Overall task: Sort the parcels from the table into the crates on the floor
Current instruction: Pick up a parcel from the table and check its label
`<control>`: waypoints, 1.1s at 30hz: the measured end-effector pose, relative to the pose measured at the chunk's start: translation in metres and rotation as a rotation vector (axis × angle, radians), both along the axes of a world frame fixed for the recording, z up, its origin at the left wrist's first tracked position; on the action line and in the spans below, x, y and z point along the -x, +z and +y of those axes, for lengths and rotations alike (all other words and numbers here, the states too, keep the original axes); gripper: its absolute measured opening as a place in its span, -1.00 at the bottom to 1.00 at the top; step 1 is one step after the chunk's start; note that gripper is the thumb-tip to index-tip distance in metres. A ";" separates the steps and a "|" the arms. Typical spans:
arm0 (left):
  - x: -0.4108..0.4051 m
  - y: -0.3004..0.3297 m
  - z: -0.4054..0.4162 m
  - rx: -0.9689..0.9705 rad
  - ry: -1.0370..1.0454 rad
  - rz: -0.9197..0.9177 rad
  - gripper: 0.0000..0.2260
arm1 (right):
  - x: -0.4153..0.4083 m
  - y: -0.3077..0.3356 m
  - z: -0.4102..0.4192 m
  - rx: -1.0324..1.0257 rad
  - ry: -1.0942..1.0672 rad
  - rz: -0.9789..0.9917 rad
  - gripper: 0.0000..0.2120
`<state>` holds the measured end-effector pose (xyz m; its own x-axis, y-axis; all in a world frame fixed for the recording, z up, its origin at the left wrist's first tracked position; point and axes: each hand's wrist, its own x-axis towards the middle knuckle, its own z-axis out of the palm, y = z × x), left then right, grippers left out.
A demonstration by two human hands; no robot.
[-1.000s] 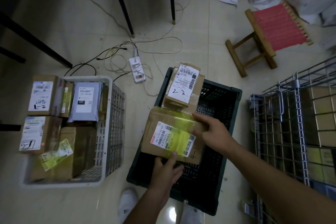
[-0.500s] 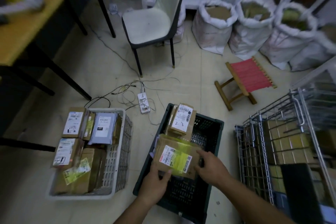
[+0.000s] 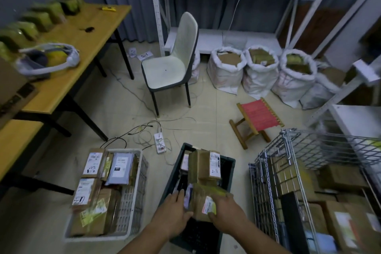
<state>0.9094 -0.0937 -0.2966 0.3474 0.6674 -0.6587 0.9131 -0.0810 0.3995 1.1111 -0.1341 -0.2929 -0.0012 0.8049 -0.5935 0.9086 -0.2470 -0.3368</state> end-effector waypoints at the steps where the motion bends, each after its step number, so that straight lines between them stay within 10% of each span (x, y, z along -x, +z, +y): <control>1: -0.002 0.006 -0.002 0.000 -0.030 0.038 -0.25 | -0.001 0.009 -0.004 -0.012 0.006 -0.013 -0.46; 14: -0.009 0.093 -0.007 -0.157 -0.285 0.224 -0.26 | 0.008 0.104 -0.013 -0.043 0.030 -0.043 -0.47; 33: 0.119 0.223 -0.030 -0.309 -0.020 0.244 -0.29 | 0.129 0.221 0.015 -0.124 0.355 -0.076 -0.56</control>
<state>0.7901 -0.1241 -0.0731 0.2205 0.8418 -0.4928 0.9753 -0.1823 0.1250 0.9818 -0.1194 -0.0721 -0.2527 0.8279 -0.5007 0.9538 0.1263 -0.2725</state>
